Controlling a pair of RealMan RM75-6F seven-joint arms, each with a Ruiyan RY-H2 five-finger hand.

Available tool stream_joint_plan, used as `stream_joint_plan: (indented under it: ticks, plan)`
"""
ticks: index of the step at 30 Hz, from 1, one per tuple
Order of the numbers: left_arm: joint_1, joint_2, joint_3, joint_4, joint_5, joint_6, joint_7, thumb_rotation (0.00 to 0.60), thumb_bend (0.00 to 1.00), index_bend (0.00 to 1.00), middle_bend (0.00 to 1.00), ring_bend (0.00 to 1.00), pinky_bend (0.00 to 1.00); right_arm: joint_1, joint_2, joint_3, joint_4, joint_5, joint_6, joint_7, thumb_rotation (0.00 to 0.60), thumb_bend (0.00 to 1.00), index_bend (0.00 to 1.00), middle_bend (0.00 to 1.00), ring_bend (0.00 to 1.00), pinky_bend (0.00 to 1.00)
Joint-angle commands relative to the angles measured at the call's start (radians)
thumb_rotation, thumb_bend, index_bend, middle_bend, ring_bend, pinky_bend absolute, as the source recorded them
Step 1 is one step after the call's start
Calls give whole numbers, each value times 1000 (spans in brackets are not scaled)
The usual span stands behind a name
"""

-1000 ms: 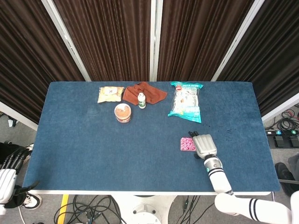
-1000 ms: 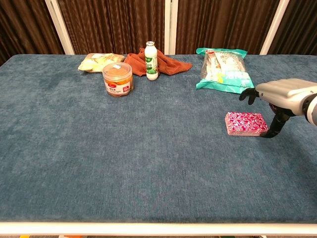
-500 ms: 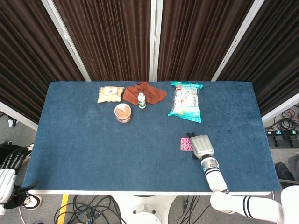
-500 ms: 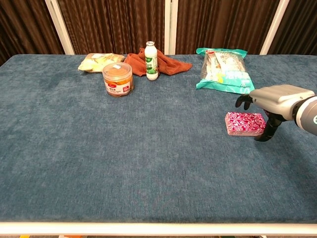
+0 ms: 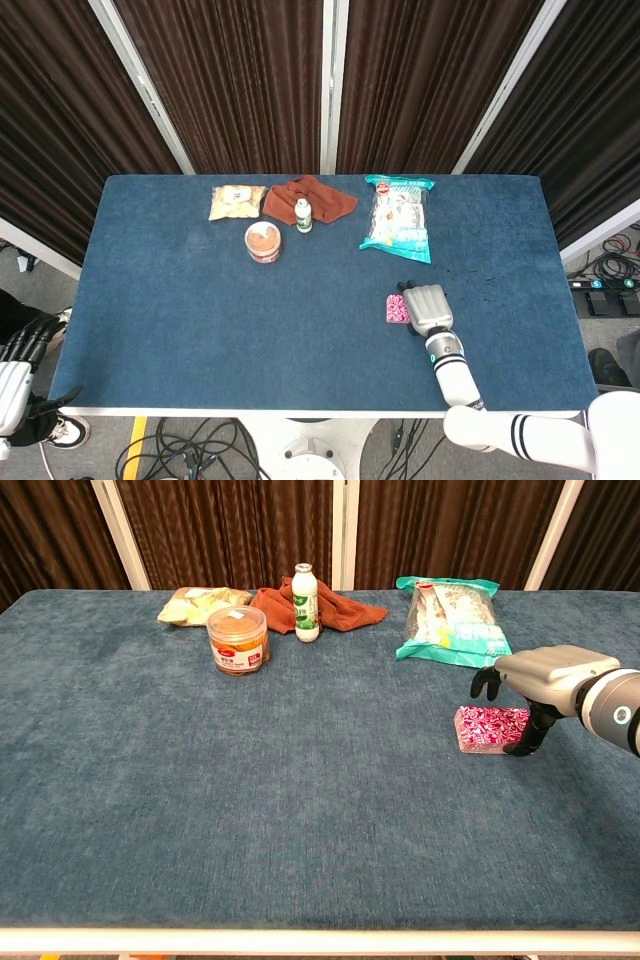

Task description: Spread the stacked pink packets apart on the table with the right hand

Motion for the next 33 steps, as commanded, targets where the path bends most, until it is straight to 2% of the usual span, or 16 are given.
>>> stream_joint_plan:
  ticks: [1, 33]
  plan:
    - [0, 0, -1, 1, 0, 0, -2, 600, 133, 111, 76, 0, 107, 6, -8, -1, 9, 10, -1, -2, 600, 171, 229, 233, 732, 826]
    - [4, -3, -3, 17, -8, -2, -18, 600, 133, 111, 76, 0, 107, 29, -22, -22, 24, 26, 15, 4, 600, 228, 334, 330, 735, 827]
